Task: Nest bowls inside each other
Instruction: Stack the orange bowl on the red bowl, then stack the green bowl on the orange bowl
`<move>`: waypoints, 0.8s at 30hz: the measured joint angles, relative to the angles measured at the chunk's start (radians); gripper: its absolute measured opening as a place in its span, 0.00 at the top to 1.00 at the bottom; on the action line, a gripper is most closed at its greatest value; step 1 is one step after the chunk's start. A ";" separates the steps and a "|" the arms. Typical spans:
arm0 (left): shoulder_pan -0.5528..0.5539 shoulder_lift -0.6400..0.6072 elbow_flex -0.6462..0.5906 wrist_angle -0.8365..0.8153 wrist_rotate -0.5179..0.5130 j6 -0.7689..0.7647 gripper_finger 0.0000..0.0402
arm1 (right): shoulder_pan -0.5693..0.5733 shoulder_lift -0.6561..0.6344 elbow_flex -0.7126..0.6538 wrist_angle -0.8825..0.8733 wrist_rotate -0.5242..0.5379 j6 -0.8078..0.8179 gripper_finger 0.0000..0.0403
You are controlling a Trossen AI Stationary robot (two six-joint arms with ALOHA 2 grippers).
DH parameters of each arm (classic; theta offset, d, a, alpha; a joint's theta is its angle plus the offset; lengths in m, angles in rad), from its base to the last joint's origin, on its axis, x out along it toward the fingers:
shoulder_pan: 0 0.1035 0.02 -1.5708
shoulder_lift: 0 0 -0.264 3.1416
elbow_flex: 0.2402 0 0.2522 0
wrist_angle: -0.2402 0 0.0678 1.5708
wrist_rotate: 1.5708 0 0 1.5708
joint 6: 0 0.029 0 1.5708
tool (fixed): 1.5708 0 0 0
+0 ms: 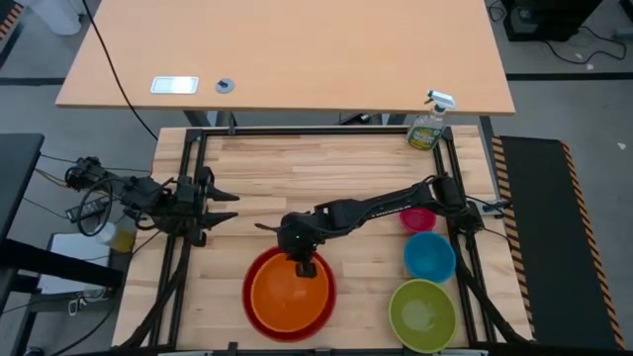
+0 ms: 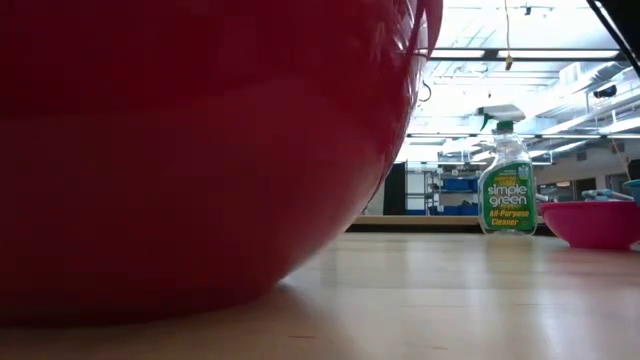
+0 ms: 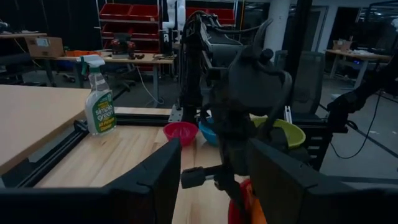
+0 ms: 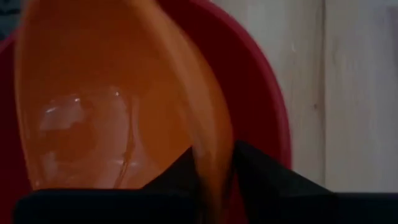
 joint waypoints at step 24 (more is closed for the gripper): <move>0.000 0.000 0.000 -0.083 0.001 -0.081 0.53 | 0.159 -0.252 -0.001 -0.875 0.210 0.141 0.55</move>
